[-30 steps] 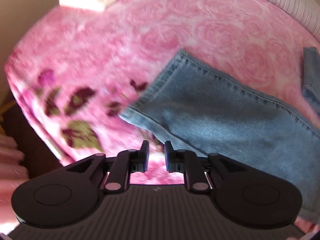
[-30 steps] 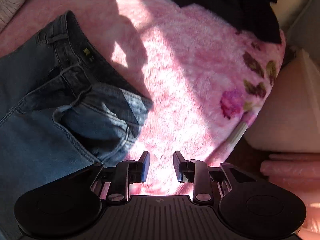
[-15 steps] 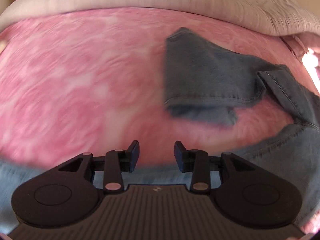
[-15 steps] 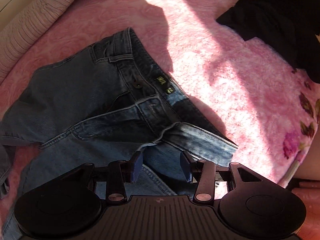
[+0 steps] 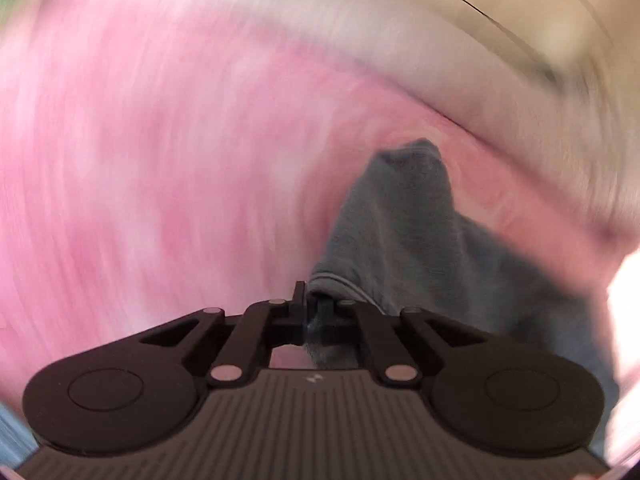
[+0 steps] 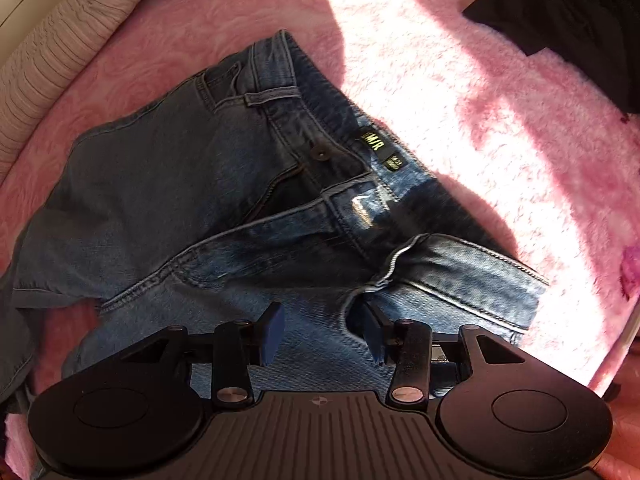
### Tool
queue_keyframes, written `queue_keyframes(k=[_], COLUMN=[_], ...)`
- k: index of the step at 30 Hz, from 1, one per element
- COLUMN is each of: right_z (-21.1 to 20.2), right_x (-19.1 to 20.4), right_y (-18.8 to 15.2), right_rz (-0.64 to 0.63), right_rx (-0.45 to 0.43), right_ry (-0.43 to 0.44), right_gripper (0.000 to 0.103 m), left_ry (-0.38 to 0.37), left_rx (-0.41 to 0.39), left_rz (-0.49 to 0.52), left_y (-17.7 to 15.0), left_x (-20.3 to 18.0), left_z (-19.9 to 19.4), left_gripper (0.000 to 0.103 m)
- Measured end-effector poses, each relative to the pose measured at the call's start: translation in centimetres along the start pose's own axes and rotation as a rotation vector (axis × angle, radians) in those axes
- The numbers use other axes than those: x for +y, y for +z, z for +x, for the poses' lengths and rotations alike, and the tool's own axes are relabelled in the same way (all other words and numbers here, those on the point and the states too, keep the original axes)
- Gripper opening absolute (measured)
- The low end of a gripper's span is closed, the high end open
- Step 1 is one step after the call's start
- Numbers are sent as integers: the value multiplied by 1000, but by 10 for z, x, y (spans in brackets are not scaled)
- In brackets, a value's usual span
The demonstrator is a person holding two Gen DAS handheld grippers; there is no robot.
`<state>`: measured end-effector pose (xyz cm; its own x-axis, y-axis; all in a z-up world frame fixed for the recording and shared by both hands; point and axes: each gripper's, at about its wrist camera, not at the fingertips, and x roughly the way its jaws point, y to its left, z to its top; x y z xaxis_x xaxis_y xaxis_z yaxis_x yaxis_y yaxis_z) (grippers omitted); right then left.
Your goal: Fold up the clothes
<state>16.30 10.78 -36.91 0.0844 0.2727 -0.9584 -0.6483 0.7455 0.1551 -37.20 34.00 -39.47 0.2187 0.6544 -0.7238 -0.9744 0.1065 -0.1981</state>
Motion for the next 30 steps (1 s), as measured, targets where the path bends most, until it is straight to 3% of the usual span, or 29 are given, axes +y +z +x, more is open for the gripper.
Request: queue_keyframes(k=[1,6,7,9,12,14,15,17,19,20,23,26,28,29,30], right_z=[-1,-7,-7,-7,-5,-1,0,0,-1,-1,0,-4,-6,-8,-11], right_x=[2,7,8,12,21,26,28,29,27,24,21,26,30,31,31], right_y=[2,8,9,8,4,1,0,-3,-5,-7,-11,-16,-21,-24,-28], right_rz=[2,55,71,86,67,34,16,-15,-19,-3,69,85,70,63,58], right_rx=[-4,-11,-12,-16,-29,-21,-16,-17,-18,-16,-12,-22,-26,-30,-36], right_ry=[2,-11,-11,-24,-47,-66,-71,-75,-80,-87,-87,-79,-62,-58,-59], right_gripper=[46,47,47,51,57,57,57,58,58,58,58,58,58,58,58], left_ry=[53,200,227,245,332,458,479,440,320,258,132,83,62,53,65], left_rx=[-58,-424,-483,-446,-180,26,126,243,230,214,159,140,143,146,159], left_rz=[151,637,770,941,992,1006,937,658,359,239,-52,-253,-314,-325,-282], left_y=[18,109,110,105,81,50,41,39,47,54,72,95,102,105,107], left_x=[-10,-12,-13,-4,37,75,95,128,149,156,170,173,172,170,162], left_z=[-9,-82,-91,-86,-33,12,24,26,11,8,10,35,53,62,70], left_gripper=[2,5,5,10,25,22,19,19,19,25,37,38,36,30,16])
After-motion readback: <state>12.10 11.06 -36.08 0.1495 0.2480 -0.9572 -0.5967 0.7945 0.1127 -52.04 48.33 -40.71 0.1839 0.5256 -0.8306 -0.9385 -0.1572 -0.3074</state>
